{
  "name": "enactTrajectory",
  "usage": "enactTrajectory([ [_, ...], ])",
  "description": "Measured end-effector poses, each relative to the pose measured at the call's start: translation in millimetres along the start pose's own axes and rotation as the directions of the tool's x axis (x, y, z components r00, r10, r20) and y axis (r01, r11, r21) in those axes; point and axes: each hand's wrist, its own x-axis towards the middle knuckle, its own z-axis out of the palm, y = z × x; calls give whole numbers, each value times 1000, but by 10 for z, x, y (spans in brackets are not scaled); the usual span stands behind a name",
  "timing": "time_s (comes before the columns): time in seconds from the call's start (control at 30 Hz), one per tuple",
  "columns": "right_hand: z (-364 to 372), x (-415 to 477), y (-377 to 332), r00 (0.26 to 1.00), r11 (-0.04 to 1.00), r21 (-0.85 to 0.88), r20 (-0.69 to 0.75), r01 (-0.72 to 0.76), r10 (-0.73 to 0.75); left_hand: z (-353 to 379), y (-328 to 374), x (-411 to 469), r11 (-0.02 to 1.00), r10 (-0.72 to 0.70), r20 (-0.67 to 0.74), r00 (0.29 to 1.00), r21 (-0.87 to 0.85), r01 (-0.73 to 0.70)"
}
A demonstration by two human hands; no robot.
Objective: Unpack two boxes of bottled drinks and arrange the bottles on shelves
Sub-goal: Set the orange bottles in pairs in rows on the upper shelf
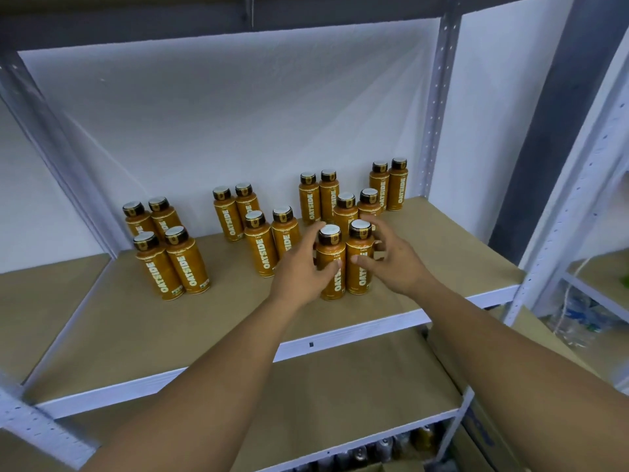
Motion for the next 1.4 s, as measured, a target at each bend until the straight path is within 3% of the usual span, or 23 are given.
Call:
enactTrajectory([
  [0.2, -102, -30, 72, 994, 992, -104, -100, -65, 55, 162, 85, 148, 998, 61, 38, 997, -3, -61],
  [0.6, -809, 185, 695, 976, 980, -152, -195, -131, 100, 967, 610, 660, 998, 64, 68, 996, 18, -65],
  [1.0, -1350, 666, 1268, 980, 985, -130, -175, -114, 90, 1676, 969, 1332, 1000, -20, 29, 999, -8, 21],
  [1.4, -1315, 877, 1566, 950, 990, -64, -295, -123, 99, 1888, 954, 1655, 999, -15, -1, 1000, -41, 15],
])
